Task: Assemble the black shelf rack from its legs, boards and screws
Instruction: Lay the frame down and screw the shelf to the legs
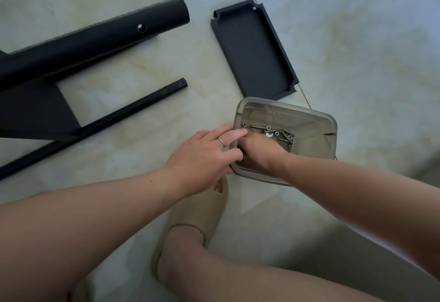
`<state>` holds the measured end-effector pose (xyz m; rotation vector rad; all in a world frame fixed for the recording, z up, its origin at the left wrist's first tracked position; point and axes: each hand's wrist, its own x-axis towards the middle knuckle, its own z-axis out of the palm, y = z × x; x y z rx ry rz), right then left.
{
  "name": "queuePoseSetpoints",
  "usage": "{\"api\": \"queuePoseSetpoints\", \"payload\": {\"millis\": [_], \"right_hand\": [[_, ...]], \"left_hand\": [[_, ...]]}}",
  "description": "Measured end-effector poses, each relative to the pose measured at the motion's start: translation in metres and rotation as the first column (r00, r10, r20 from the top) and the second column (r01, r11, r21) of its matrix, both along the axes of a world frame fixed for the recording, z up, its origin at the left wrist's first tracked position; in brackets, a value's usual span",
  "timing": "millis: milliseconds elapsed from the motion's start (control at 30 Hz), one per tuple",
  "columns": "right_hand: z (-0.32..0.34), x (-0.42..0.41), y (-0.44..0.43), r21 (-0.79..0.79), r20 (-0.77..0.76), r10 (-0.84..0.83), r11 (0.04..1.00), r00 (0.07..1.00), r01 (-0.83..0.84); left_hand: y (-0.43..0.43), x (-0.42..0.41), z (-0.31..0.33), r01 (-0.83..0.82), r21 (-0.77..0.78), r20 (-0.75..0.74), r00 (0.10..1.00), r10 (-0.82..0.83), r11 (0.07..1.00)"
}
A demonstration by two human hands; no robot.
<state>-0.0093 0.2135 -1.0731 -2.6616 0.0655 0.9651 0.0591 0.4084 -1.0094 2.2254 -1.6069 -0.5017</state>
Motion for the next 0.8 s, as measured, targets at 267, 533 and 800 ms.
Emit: {"api": "queuePoseSetpoints", "payload": {"millis": [267,533,800], "right_hand": [[0.058,-0.002,-0.012,0.151,0.040,-0.289,0.948,0.957,0.280],[0.180,0.016,0.021,0.326,0.113,-0.489,0.840,0.865,0.433],[0.300,0.065,0.136,0.661,0.102,-0.554,0.658,0.826,0.360]], "left_hand": [[0.005,0.008,0.019,-0.056,0.087,-0.046,0.997,0.060,0.995],[0.033,0.055,0.109,-0.361,0.559,-0.501,0.570,0.651,0.747],[0.129,0.083,0.220,-0.602,0.562,-0.746,-0.072,0.662,0.567]]}}
